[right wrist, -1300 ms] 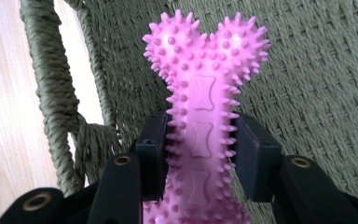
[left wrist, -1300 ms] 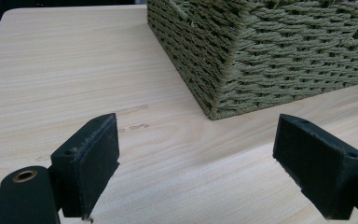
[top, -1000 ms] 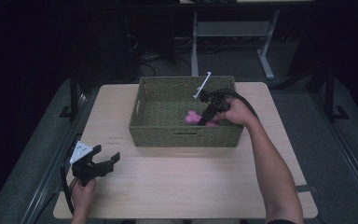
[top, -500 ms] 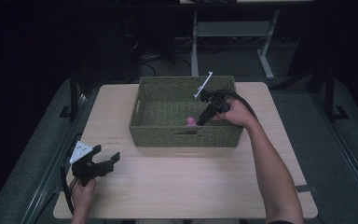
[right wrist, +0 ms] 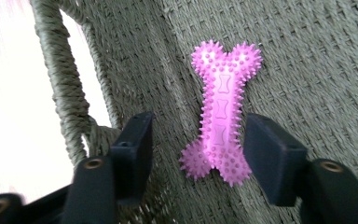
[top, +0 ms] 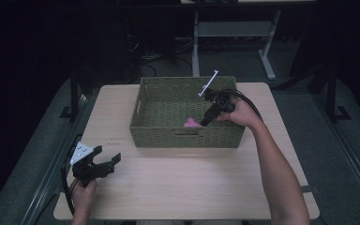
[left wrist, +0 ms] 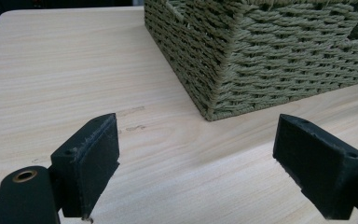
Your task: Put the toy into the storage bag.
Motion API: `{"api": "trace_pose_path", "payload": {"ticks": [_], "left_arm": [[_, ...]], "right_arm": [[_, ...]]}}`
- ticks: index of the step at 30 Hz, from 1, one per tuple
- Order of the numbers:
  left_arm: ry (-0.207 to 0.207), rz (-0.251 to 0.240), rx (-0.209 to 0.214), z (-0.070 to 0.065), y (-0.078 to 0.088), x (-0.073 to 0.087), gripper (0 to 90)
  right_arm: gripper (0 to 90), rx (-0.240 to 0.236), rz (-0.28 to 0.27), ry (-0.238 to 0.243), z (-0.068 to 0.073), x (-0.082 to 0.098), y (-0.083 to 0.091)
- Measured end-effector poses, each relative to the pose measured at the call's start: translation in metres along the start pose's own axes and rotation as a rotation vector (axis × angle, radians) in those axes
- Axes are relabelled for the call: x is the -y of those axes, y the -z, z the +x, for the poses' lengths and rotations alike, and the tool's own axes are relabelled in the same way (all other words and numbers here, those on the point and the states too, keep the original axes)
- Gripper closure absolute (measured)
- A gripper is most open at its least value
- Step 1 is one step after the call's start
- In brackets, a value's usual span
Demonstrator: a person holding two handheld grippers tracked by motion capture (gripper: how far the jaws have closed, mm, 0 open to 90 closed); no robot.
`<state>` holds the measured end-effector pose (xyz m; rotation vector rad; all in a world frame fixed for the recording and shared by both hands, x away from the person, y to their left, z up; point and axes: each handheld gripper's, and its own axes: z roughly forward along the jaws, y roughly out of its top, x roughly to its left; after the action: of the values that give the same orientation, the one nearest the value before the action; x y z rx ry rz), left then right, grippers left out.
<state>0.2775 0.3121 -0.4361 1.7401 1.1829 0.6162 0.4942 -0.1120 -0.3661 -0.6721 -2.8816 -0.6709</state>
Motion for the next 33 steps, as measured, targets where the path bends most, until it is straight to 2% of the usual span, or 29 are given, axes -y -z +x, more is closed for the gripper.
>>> {"api": "trace_pose_path", "payload": {"ticks": [6, 10, 23, 33], "left_arm": [[-0.001, 0.002, -0.002, 0.000, -0.001, 0.000, 13.9], [0.000, 0.003, -0.003, 0.000, -0.001, 0.000, 13.9], [-0.008, 0.004, -0.004, -0.001, -0.001, 0.000, 13.9], [-0.009, 0.006, -0.005, -0.001, -0.001, 0.000, 13.9]], "right_arm": [[34.4, 0.016, -0.037, -0.018, 0.003, 0.001, 0.012], [30.8, 0.030, -0.039, -0.019, 0.008, 0.002, 0.017], [26.8, 0.053, -0.064, -0.044, 0.019, 0.012, 0.036], [25.5, 0.067, -0.080, -0.037, 0.030, 0.020, 0.046]]}}
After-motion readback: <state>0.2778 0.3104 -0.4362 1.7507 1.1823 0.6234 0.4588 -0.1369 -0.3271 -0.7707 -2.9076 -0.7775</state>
